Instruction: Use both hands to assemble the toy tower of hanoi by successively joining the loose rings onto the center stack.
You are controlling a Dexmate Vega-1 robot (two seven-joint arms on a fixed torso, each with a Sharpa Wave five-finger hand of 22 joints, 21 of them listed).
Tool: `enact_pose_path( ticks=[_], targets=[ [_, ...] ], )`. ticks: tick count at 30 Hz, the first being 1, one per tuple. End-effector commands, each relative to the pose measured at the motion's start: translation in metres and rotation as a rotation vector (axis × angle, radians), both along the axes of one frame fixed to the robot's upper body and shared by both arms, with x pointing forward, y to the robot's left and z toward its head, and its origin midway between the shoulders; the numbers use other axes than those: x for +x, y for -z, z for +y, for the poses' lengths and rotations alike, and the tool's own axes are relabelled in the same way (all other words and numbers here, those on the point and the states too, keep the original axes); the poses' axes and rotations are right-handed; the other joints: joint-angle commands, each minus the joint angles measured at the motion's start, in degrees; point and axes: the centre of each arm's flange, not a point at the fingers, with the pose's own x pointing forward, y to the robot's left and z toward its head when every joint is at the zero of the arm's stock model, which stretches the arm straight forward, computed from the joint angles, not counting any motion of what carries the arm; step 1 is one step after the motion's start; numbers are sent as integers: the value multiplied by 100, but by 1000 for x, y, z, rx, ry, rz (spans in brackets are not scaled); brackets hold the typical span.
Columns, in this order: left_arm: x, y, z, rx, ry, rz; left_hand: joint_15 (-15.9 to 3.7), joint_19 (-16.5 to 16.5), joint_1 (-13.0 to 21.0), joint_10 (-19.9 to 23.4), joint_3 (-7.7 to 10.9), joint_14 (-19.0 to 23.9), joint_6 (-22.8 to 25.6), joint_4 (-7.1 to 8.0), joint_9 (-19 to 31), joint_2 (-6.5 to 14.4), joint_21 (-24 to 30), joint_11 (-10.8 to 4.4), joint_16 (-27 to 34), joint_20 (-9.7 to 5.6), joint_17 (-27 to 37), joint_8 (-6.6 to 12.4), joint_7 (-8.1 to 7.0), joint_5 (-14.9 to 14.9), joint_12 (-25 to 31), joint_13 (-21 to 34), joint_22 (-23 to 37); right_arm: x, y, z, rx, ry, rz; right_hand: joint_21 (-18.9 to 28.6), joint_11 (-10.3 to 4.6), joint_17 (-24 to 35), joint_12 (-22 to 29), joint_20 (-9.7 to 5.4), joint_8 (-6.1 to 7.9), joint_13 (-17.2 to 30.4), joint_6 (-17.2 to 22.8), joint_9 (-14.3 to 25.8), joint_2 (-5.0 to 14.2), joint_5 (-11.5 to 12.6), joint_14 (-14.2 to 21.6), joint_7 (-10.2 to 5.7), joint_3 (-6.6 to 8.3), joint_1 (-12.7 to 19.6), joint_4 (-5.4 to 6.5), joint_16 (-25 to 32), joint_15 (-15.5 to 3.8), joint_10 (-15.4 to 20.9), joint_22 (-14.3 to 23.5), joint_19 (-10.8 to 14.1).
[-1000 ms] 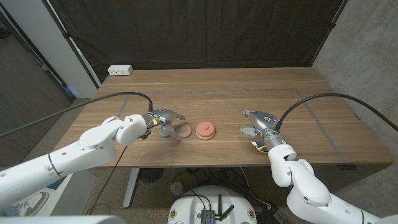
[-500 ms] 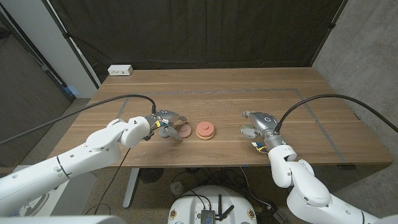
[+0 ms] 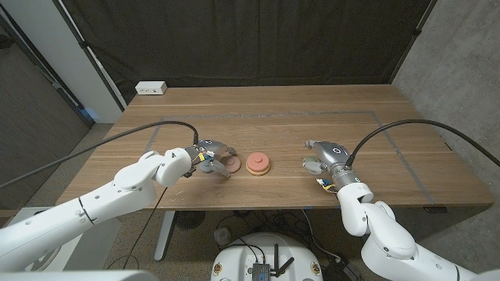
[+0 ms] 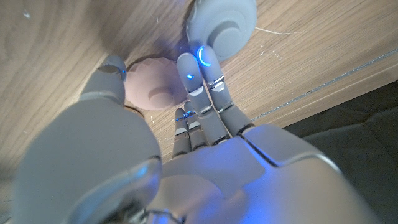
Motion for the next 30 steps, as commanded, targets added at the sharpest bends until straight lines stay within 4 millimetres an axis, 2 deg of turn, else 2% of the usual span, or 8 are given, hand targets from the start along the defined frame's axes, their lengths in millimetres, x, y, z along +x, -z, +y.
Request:
enact_pose_path(
  ticks=[1, 15, 20, 21, 23, 26, 30],
  targets=[
    [6, 8, -2, -18, 2, 10, -569, 16, 52, 92, 10, 29, 95, 3, 13, 42, 42, -10, 23, -837, 15, 54, -16, -2, 43, 19, 16, -1, 2, -1, 6, 6, 3, 27, 6, -3, 6, -445, 26, 20, 47, 24, 25, 25, -25, -10, 13, 22, 23, 5, -469, 66, 3, -35],
    [10, 12, 3, -24, -18, 23, -570, 21, 101, 134, 31, 30, 164, -11, 6, 79, 62, -33, 28, -837, -7, 76, -30, -2, 49, 18, 17, -1, 1, -1, 2, 13, 2, 35, 2, -5, 4, -445, 25, 41, 67, 25, 49, 30, -25, 1, 9, 2, 29, 3, -468, 90, -3, -34],
    [9, 12, 4, -37, -20, 15, -574, 127, 365, 581, 128, 136, 653, -79, 25, 163, 154, -168, 91, -848, -21, 254, -119, 22, 191, 55, 31, 0, 0, 0, 2, 13, -3, 40, 1, -7, 1, -445, 22, 50, 71, 25, 67, 34, -25, -3, 6, -15, 38, 0, -468, 96, -4, -31],
    [8, 12, 4, -40, -19, 13, -574, 148, 415, 758, 141, 168, 737, -80, 34, 173, 176, -267, 108, -848, -27, 283, -123, 25, 249, 73, 32, 1, 0, 0, 3, 13, -2, 38, 4, -7, 0, -445, 23, 52, 75, 25, 69, 34, -25, -5, 5, -18, 40, 0, -468, 97, -8, -34],
    [6, 13, 4, -46, -18, 9, -573, 191, 500, 956, 166, 234, 927, -84, 49, 195, 215, -331, 149, -852, -24, 354, -191, 35, 309, 106, 37, 2, 0, -1, 1, 12, -3, 40, 0, -8, -1, -444, 21, 53, 73, 25, 72, 34, -25, -6, 4, -23, 42, -1, -468, 96, -7, -32],
    [5, 14, 4, -57, -19, 4, -575, 264, 627, 1247, 202, 294, 1138, -86, 75, 233, 274, -423, 171, -854, -56, 432, -209, 56, 397, 165, 44, 3, 0, -1, 3, 12, 0, 34, 1, -8, -1, -444, 20, 56, 74, 25, 78, 35, -25, -7, 3, -30, 46, -3, -467, 101, -14, -38],
    [3, 14, 6, -74, -20, -4, -575, 271, 735, 1361, 235, 360, 1274, -94, 93, 264, 299, -480, 215, -861, -47, 482, -238, 74, 419, 213, 47, 5, 1, -3, 14, 15, 5, 45, 14, -10, -3, -444, 21, 64, 87, 25, 96, 37, -25, -5, -2, -55, 60, -7, -466, 106, -8, -30]
  ],
)
